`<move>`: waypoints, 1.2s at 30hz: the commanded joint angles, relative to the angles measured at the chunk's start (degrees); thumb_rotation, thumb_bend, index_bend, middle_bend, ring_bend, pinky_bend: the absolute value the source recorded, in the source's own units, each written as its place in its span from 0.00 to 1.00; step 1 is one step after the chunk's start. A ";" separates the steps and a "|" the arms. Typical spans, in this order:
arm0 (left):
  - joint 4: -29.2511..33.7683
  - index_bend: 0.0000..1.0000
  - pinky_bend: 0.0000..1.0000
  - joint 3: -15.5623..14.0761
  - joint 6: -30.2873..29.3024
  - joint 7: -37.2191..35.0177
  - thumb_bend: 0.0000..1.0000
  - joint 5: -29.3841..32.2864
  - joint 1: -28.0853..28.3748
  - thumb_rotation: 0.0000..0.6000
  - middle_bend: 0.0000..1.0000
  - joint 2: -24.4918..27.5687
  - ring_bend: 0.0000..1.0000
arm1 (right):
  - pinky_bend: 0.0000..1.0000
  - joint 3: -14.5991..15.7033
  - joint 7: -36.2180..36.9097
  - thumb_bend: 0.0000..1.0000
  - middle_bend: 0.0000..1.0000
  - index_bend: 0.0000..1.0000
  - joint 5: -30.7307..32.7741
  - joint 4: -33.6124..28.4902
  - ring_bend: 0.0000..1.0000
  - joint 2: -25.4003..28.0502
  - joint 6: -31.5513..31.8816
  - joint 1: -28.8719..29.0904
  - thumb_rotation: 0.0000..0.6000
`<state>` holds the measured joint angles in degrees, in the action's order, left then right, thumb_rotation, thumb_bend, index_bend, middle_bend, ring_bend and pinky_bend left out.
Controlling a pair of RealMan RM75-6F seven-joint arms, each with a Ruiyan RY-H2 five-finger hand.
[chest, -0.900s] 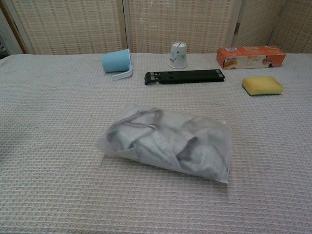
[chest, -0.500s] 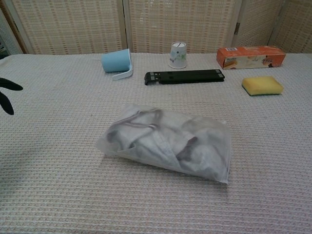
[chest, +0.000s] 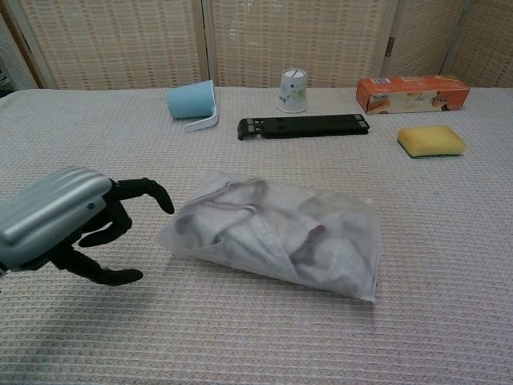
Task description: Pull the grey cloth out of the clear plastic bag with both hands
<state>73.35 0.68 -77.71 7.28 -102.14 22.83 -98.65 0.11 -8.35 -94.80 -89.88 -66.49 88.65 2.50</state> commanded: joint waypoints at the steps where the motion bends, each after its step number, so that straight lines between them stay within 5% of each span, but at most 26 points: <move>1: -1.77 0.42 1.00 1.06 0.46 2.20 0.20 0.59 1.25 1.00 1.00 -2.51 1.00 | 0.00 -0.08 -0.09 0.15 0.00 0.00 0.21 0.04 0.00 -0.01 -0.38 0.18 1.00; 22: -17.19 0.50 1.00 2.02 -2.77 1.71 0.24 0.77 5.22 1.00 1.00 -12.63 1.00 | 0.00 -0.10 0.64 0.15 0.00 0.00 1.42 -0.69 0.00 0.96 -2.03 0.67 1.00; 36: -29.51 0.59 1.00 1.05 -4.38 -3.22 0.40 0.99 7.53 1.00 1.00 -18.99 1.00 | 0.00 -0.28 0.97 0.15 0.00 0.00 2.37 -1.01 0.00 1.49 -2.99 1.02 1.00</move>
<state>44.91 1.97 -81.72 4.76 -101.14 29.97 -116.89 -0.17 -7.38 -92.42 -90.89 -65.00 85.64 3.52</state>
